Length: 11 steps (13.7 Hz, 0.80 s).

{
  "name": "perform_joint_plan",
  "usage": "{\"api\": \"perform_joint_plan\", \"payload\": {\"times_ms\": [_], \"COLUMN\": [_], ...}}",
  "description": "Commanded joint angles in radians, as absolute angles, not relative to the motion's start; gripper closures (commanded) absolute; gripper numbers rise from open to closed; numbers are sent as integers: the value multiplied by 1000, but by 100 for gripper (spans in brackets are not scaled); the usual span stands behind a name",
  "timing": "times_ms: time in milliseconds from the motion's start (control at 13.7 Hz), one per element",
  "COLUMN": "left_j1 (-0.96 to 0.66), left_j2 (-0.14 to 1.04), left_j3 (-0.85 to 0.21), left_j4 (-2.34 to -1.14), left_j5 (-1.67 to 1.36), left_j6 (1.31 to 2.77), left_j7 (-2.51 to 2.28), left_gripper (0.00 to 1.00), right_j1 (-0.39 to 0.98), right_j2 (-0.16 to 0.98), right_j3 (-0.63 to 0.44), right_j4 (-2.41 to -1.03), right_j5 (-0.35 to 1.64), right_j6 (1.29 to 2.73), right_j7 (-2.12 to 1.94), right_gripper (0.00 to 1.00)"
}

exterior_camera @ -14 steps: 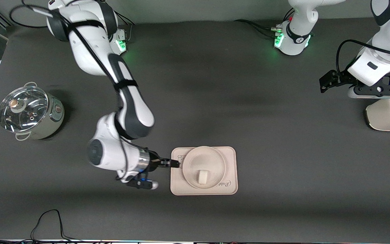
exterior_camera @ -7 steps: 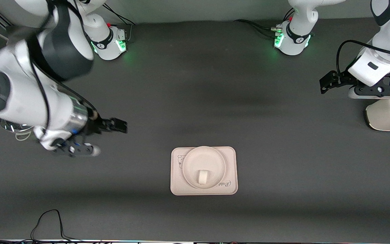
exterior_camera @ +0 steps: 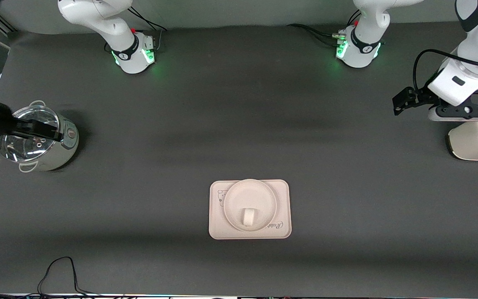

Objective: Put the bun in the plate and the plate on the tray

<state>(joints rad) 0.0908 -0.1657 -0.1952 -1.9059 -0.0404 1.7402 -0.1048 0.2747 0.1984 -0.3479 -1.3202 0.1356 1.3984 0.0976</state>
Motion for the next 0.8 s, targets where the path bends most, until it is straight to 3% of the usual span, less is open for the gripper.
{"api": "perform_joint_plan", "payload": {"times_ms": [0, 146, 728], "left_j1": [100, 100, 98], "left_j2": [-178, -176, -173], "left_j3": [-199, -201, -202], "left_j4": [-1904, -1895, -1858], "left_j5": [-28, -28, -28], "left_j6": [1726, 1723, 1666], "left_j7": [-185, -189, -170], "left_gripper": [0, 0, 0], "right_j1": [148, 103, 100], "right_j2": [20, -6, -5], "right_j3": [-195, -160, -170], "right_j4": [-1563, -1615, -1615], "right_j5": [58, 38, 8], "right_j6": [1527, 1569, 1578], "right_j7": [61, 51, 29], "right_gripper": [0, 0, 0]}}
